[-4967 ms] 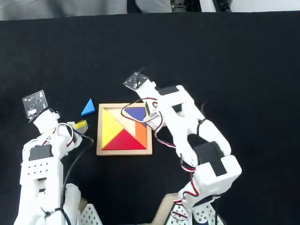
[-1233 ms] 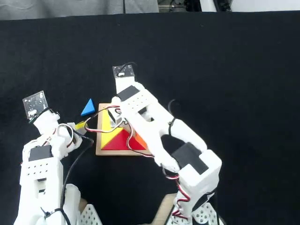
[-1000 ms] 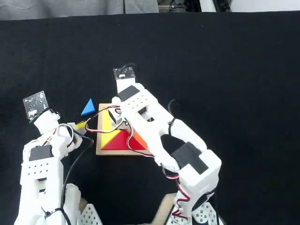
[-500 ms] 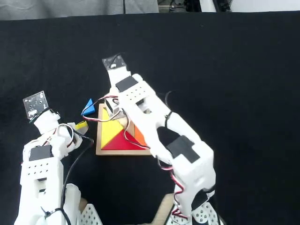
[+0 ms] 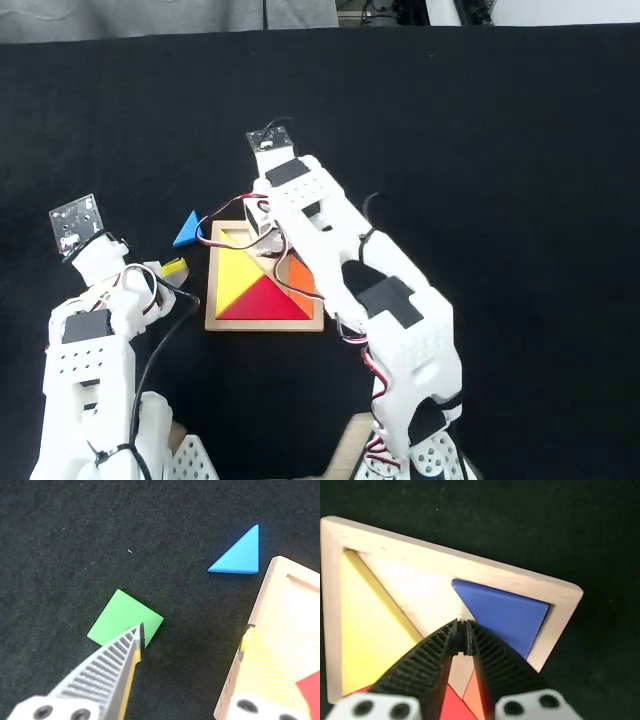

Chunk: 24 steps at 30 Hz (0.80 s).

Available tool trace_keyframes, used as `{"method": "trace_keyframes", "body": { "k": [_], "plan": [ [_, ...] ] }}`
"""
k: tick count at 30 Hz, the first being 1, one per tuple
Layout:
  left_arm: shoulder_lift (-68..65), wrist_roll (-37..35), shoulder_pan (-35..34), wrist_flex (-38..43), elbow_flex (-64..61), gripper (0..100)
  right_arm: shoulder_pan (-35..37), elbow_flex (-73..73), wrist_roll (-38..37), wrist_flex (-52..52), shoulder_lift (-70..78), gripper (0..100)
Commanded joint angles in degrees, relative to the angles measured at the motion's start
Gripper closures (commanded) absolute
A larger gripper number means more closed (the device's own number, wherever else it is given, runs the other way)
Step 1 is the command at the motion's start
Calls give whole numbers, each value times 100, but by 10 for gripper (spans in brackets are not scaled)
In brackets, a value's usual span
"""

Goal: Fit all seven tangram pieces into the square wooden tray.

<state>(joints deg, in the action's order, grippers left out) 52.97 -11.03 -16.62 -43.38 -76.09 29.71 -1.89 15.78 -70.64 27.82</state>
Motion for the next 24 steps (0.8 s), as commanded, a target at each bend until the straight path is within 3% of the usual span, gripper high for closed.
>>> {"method": "trace_keyframes", "body": {
  "k": [1,6,14,16,19,24],
  "plan": [
    [97,-26,40,53,31,690,-97,-593,-70,-352,-189,987],
    [97,-70,40,35,48,690,-97,-760,-123,-844,-734,987],
    [105,-26,-576,-484,532,689,-105,251,-1196,-941,-2229,988],
    [105,79,-936,-475,593,689,-132,884,-1336,-659,-2668,988],
    [105,985,-1349,-563,769,688,-229,2053,-1336,176,-3222,988],
    [-26,1899,-1965,-1705,1763,686,-615,3978,-1371,2277,-3811,987]
  ]
}}
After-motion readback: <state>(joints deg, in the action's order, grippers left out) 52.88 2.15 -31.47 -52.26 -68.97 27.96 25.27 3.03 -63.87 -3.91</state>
